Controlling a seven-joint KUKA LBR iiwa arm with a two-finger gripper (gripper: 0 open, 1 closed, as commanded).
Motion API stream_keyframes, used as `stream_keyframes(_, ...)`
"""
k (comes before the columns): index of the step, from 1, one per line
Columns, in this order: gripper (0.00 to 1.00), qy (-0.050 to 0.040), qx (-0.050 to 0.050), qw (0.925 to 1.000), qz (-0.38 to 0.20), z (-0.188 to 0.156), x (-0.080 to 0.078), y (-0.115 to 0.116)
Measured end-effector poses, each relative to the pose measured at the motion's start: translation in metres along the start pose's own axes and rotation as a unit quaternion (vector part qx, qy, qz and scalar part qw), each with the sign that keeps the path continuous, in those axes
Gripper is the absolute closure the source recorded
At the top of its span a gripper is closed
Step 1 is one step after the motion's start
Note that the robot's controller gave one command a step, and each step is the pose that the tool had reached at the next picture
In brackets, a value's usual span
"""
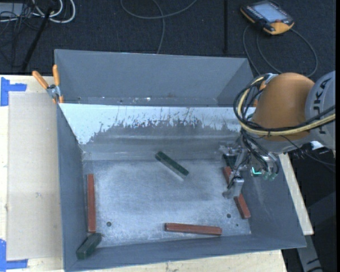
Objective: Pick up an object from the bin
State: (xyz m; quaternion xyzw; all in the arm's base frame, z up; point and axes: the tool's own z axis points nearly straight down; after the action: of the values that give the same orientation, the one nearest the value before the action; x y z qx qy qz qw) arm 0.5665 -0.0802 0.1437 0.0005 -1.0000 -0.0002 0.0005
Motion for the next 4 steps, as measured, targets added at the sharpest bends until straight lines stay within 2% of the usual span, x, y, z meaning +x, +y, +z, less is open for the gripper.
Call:
stream_keyframes(1, 0.0, 0.0, 0.0, 1.0, 0.0, 0.0, 0.0, 0.0)
stream_keyframes(2, 0.0, -0.0017, 0.0, 1.0, 0.002, 0.002, -0.019, 0.001)
stream_keyframes(3, 0.0, -0.0024, 0.002, 0.9993, -0.037, 0.025, -0.016, 0.035)
stream_keyframes(4, 0.0, -0.0006, -0.002, 0.9945, -0.105, 0.042, -0.023, 0.066)
